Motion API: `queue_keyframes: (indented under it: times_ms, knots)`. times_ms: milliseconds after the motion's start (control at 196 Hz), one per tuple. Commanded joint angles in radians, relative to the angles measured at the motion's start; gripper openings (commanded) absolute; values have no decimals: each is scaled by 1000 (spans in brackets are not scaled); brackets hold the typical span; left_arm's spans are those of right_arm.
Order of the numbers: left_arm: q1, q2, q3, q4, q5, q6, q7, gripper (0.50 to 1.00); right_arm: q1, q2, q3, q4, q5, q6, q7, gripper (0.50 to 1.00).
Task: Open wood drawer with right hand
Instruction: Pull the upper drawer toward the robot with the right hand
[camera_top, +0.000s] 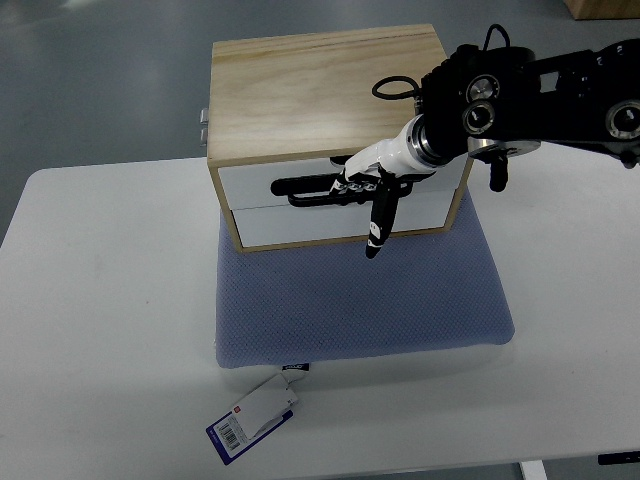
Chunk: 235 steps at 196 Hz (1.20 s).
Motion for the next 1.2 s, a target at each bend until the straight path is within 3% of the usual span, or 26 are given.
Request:
queue_keyframes:
  times_ms: [0, 1195]
  knots:
    - [0, 0, 0, 0, -1, 0, 0, 1000, 2, 0, 1, 4, 2, 21, 1, 946]
    - [0, 0, 3, 2, -1, 0, 0, 1000, 56, -112, 18, 177, 29, 178, 10, 946]
